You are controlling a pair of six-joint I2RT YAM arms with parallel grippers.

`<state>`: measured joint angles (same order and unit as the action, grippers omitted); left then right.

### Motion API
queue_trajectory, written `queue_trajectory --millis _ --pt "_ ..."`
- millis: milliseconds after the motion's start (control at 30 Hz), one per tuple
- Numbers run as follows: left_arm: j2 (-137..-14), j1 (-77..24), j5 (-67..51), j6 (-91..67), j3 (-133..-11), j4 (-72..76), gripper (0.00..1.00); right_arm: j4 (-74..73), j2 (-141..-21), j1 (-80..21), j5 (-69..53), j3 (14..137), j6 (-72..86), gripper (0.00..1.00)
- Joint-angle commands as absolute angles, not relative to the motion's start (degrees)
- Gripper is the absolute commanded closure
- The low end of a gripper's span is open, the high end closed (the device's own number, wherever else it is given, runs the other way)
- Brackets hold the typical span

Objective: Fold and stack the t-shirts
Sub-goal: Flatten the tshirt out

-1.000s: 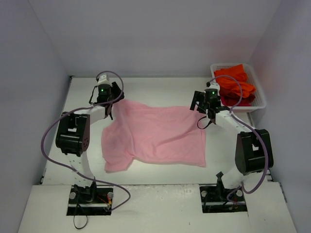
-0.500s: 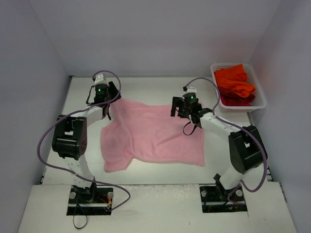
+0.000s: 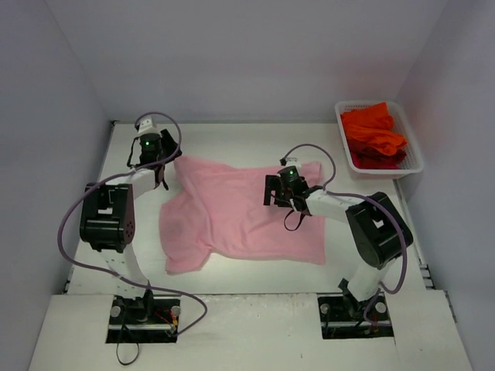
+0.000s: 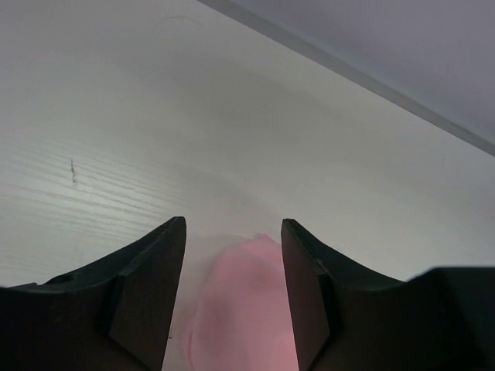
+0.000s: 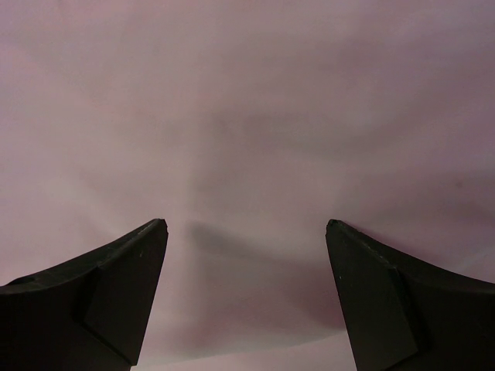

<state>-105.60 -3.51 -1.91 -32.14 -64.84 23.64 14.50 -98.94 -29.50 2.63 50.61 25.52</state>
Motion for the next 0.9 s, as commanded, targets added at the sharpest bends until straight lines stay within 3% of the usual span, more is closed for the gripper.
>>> queue_trajectory --millis 0,533,867 --pt "-105.73 -2.55 -3.51 -33.05 -66.36 27.42 0.52 18.54 -98.09 -31.37 4.22 50.71 27.07 0.2" --pt "-109.33 -0.62 -8.7 -36.47 -66.97 30.06 0.52 14.94 -86.32 -39.19 7.03 43.42 31.64 0.2" --pt "-111.71 -0.53 -14.76 -42.62 -64.08 36.91 0.52 12.22 -84.99 -44.82 10.1 41.13 34.54 0.2"
